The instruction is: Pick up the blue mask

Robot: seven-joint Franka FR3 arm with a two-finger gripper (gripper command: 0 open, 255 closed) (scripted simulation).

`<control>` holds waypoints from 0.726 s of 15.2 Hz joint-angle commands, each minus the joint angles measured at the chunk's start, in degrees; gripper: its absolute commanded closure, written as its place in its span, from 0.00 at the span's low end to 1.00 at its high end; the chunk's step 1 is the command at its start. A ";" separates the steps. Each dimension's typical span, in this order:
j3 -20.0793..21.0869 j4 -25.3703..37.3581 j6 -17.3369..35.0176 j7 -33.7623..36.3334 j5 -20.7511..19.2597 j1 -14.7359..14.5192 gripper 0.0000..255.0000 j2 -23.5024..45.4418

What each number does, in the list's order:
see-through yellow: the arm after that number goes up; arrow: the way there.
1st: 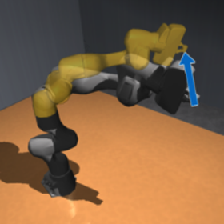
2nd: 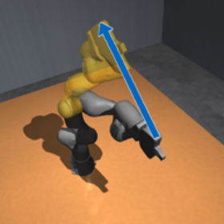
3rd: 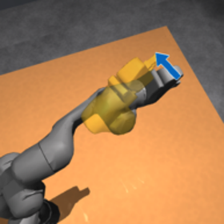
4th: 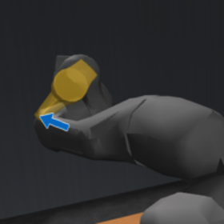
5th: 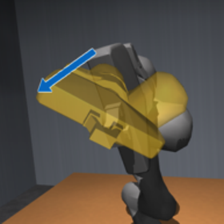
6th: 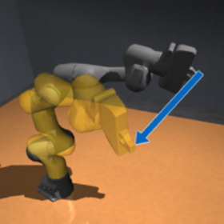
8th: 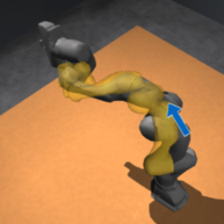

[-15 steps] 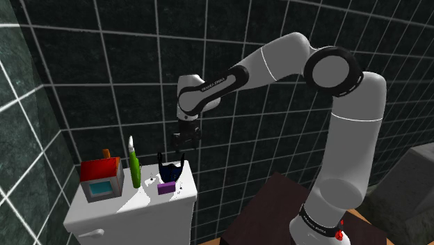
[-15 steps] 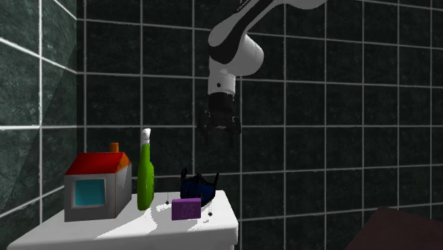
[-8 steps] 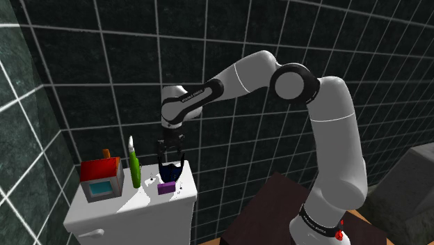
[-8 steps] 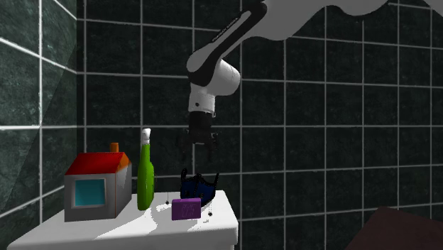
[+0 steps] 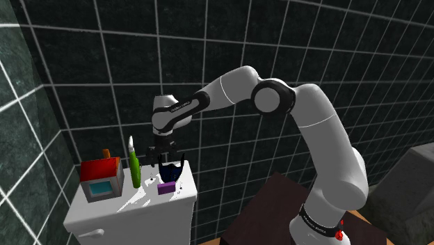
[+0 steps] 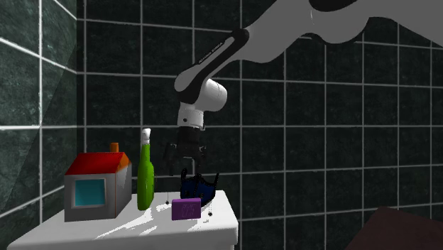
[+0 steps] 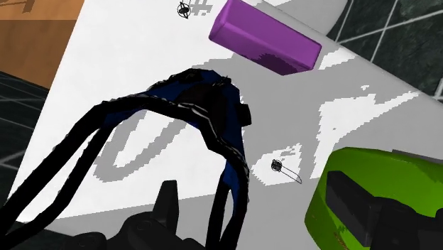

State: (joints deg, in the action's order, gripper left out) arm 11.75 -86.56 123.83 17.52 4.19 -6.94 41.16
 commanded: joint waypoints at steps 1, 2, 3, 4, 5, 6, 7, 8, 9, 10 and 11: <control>-0.08 -0.05 1.09 -0.11 -0.07 -0.09 0.00 1.01; -0.12 -0.07 1.57 -0.17 -0.10 -0.13 0.00 1.49; -0.16 -0.07 2.05 -0.23 -0.14 -0.17 0.00 1.97; -0.18 -0.09 2.33 -0.27 -0.16 -0.19 0.00 2.24; -0.18 -0.07 2.32 -0.27 -0.16 -0.19 0.00 2.25; -0.16 -0.26 2.31 -0.25 -0.14 -0.18 1.00 2.04; -0.16 -0.21 2.29 -0.26 -0.14 -0.18 1.00 2.07; -0.16 -0.23 2.30 -0.25 -0.14 -0.18 1.00 2.06; -0.16 -0.24 2.31 -0.25 -0.14 -0.18 1.00 2.05; -0.16 -0.25 2.30 -0.25 -0.14 -0.18 1.00 2.05; -0.16 -0.24 2.30 -0.25 -0.14 -0.18 1.00 2.05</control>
State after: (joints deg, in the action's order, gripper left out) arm 11.58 -86.79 126.14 17.27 4.05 -7.11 43.21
